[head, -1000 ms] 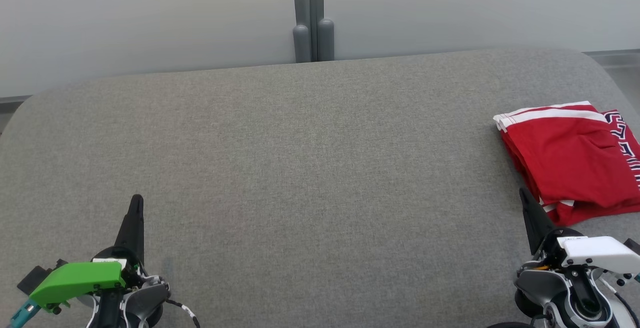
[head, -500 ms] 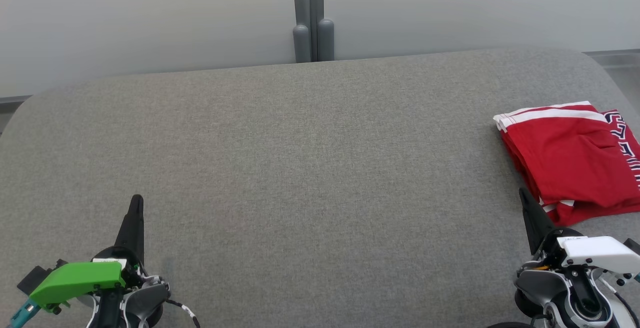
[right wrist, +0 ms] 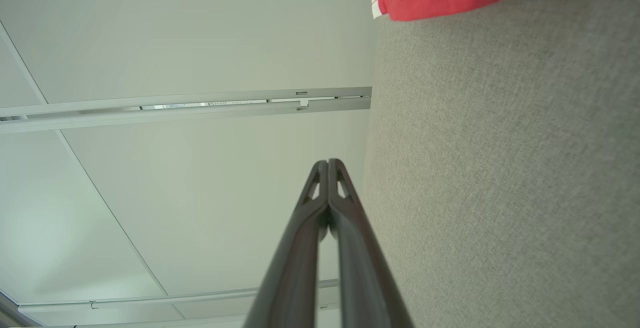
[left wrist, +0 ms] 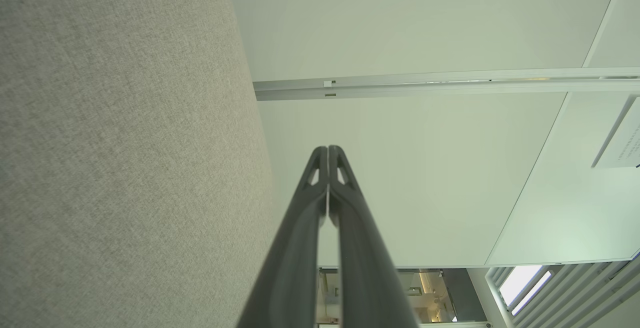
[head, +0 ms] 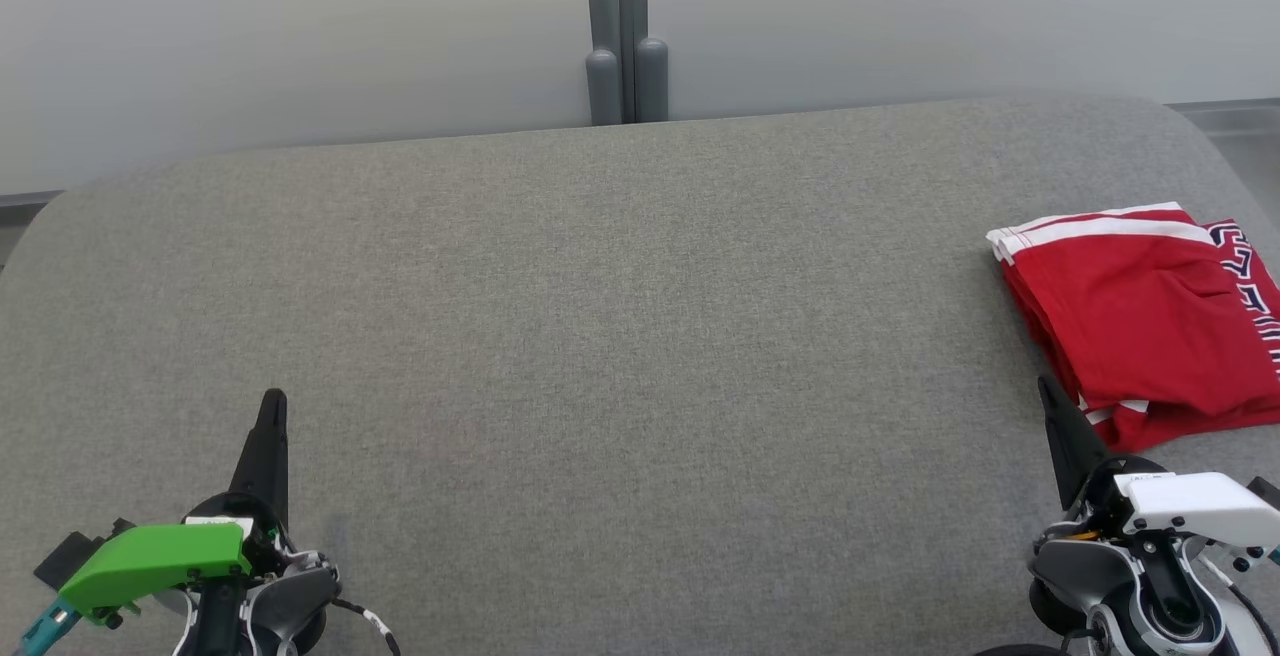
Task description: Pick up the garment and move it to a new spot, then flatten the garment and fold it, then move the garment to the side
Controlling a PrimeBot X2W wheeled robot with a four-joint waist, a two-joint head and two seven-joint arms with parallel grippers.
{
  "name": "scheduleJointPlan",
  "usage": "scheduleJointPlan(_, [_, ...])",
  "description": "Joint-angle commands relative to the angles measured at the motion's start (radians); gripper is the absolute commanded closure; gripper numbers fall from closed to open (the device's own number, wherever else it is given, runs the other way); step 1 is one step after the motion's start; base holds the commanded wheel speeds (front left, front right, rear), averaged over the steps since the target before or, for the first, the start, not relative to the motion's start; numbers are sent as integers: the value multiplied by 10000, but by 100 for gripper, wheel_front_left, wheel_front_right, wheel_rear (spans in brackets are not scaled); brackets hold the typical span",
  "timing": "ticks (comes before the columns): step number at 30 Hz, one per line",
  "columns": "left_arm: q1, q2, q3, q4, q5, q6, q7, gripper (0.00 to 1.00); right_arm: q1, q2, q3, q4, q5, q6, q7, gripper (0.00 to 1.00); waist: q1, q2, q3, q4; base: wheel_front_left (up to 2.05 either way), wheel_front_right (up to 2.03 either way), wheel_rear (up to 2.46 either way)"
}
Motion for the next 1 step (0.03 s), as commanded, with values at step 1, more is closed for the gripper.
scheduleJointPlan(1, [-120, 7, 35, -23, -17, -32, 25, 100, -67, -32, -27, -38, 34, 2, 21, 100, 0, 0, 0, 0, 0, 0, 0])
